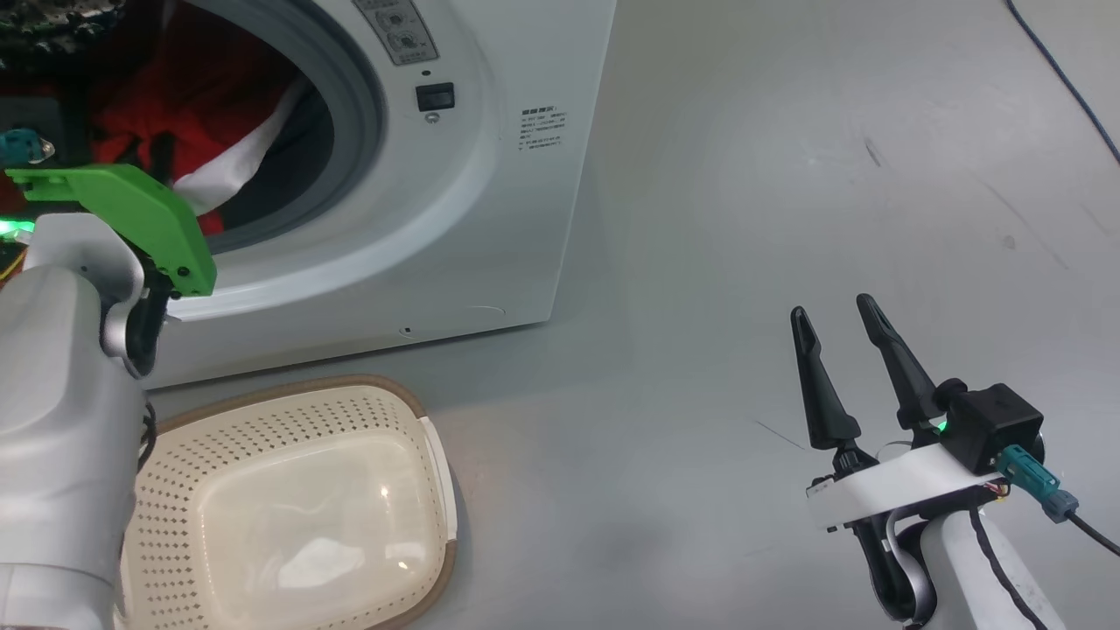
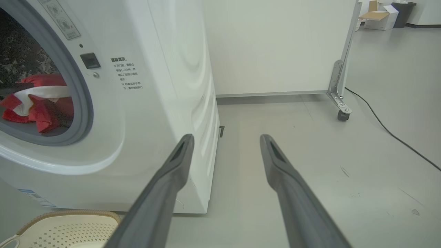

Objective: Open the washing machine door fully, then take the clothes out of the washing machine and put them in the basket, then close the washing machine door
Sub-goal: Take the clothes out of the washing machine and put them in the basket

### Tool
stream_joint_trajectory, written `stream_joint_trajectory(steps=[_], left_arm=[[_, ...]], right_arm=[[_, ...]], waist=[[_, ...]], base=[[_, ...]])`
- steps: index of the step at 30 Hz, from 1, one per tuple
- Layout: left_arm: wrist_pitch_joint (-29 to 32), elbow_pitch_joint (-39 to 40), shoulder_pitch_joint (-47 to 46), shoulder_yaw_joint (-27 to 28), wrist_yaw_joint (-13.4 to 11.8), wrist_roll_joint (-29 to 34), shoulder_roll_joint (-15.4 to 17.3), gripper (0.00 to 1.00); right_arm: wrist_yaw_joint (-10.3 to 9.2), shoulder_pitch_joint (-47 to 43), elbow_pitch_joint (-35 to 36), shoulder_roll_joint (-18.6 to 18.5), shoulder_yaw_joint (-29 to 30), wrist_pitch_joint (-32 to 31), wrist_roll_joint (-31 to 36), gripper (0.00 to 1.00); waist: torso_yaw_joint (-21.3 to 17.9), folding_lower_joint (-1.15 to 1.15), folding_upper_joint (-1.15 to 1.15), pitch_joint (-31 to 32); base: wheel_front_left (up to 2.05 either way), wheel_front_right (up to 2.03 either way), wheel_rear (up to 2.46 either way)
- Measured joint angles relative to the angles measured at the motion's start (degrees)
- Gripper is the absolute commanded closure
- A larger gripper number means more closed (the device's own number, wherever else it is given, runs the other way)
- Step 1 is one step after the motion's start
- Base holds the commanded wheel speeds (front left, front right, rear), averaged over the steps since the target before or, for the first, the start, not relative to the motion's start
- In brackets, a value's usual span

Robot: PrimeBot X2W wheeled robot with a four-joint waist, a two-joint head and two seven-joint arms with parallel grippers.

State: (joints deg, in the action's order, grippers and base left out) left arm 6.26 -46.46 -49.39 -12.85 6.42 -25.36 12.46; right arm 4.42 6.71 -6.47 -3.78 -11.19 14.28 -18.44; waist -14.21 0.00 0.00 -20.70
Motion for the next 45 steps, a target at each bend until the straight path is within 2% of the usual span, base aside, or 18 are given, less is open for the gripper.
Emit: stream_joint_trajectory(steps=[10,24,45], left_arm=[[-8.7,1.3,6.0,-0.4,0.5,-1.4,-1.3,1.0],[-18.2,7.2,12.1,-2.8,0.5,-1.4,-1.6,1.0],[-20.5,25.7,13.7,-1.1,0.5,-1.9,-0.8,1.0]], right_arm=[[0.21,-2.6,-1.1,-0.5,0.3,0.0,0.4,0.0],[0.57,-5.3,-1.7,-0.8,0.7,0.0,0.4,0.0],[1.01,-6.4,-1.3,-0.7,1.3,0.0,0.4,0.0]], waist=[[4.0,0.0,0.0,4.9],[7.2,-0.01,0.0,10.5],[9.1,-0.01,0.0,12.1]], base=[[0.0,0.0,0.0],[0.0,0.0,0.0],[0.0,0.0,0.0]])
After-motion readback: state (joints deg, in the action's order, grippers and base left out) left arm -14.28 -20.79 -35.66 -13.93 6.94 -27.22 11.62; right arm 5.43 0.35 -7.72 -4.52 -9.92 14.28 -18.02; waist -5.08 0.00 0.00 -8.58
